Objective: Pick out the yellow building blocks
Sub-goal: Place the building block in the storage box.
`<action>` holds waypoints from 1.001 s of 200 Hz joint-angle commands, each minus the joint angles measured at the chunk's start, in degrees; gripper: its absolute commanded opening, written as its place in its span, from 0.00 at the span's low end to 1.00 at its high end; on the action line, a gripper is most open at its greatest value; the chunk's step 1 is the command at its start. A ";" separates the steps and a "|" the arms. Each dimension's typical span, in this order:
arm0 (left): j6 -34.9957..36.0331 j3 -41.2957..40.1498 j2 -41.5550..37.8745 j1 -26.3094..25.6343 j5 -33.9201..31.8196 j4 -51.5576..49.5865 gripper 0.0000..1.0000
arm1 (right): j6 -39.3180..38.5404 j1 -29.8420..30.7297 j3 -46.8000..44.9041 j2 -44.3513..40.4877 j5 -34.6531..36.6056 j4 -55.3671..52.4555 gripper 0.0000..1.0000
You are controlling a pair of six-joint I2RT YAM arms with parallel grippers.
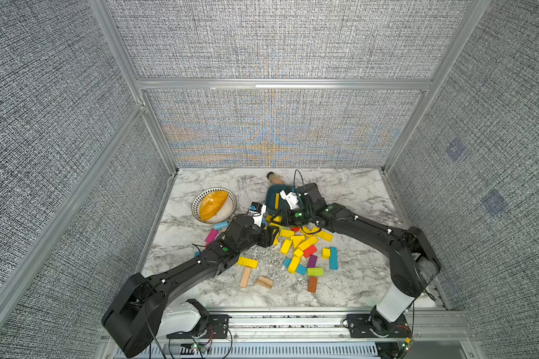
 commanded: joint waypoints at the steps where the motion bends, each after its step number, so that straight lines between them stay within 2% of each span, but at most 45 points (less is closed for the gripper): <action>1: -0.25 1.53 -0.85 0.07 -4.50 -4.60 0.76 | 1.05 -3.50 2.54 2.03 6.09 1.91 0.00; 28: -1.96 0.40 -3.52 0.07 -9.58 -6.23 0.81 | 0.14 -7.70 10.32 9.30 11.86 -1.40 0.00; 66: -6.75 -0.44 -6.65 0.02 -16.29 -11.43 0.79 | -0.25 -9.20 21.50 19.91 20.48 -7.90 0.00; 130: -16.36 0.64 -4.20 0.06 -20.91 -22.58 0.74 | 0.38 -8.50 30.82 31.32 20.01 -12.78 0.02; 161: -17.58 5.26 -1.05 0.06 -18.29 -31.95 0.70 | -0.99 -8.37 33.33 34.04 18.82 -13.33 0.13; 200: -23.37 4.26 -2.48 -0.03 -18.28 -38.35 0.70 | -1.74 -8.41 36.67 35.87 18.22 -14.57 0.38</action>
